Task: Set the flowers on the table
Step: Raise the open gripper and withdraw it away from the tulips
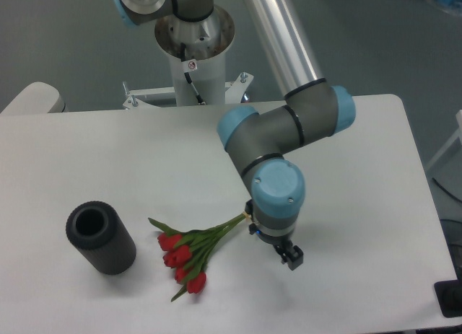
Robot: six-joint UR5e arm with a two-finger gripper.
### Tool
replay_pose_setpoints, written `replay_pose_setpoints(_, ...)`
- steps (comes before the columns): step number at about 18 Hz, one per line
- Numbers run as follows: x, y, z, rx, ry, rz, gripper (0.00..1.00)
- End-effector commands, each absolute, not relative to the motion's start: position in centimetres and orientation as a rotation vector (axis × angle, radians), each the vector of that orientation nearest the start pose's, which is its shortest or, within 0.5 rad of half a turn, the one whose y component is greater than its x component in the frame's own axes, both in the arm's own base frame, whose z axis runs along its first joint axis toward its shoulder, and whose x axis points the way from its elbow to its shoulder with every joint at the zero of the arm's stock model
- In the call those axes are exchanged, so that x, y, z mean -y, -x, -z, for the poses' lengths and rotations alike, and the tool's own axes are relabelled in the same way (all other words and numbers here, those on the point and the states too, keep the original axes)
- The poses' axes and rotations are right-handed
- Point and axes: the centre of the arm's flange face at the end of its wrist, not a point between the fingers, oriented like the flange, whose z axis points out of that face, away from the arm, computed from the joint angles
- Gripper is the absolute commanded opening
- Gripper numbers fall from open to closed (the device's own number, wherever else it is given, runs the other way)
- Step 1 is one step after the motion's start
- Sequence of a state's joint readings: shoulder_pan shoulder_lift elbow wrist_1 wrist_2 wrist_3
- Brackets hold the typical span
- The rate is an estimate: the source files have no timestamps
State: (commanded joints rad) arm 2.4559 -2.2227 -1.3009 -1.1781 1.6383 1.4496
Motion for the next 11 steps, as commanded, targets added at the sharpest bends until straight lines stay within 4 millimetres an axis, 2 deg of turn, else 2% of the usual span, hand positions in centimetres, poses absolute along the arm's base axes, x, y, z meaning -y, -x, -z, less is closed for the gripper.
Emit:
replay_pose_setpoints(2, -54.8, 48.9, -25.8, -0.897, 3.069, -0.052, 1.0)
replay_pose_setpoints(11, -54.4, 49.9, -25.9, -0.892, 3.062, -0.07, 1.0)
